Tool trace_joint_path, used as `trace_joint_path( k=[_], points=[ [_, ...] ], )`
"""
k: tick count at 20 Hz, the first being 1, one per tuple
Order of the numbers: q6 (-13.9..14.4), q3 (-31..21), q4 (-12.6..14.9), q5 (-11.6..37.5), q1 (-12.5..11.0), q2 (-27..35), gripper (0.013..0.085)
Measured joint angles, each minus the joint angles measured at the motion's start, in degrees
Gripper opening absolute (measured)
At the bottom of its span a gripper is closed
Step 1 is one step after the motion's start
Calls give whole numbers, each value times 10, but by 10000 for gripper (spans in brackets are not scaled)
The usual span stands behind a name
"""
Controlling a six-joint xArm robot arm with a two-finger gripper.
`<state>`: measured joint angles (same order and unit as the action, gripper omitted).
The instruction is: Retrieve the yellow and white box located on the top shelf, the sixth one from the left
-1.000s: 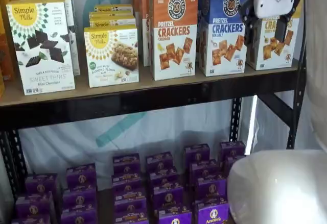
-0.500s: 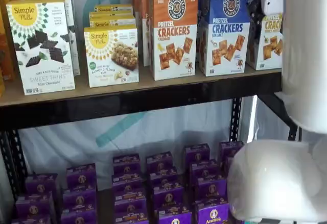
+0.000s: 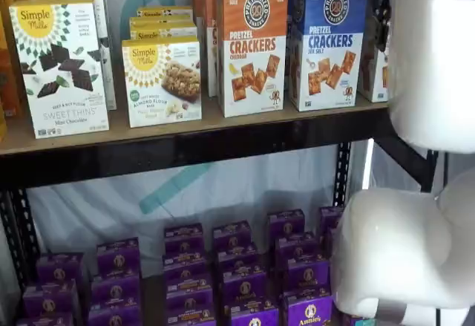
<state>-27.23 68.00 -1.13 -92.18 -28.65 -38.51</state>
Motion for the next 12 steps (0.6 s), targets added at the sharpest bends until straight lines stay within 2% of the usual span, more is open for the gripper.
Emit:
trace_joint_path(
  k=[5, 9, 12],
  points=[
    [-20, 12, -9, 22, -22, 18, 850],
    [-27, 27, -7, 23, -30, 33, 850],
    [-34, 35, -16, 24, -38, 39, 850]
  ],
)
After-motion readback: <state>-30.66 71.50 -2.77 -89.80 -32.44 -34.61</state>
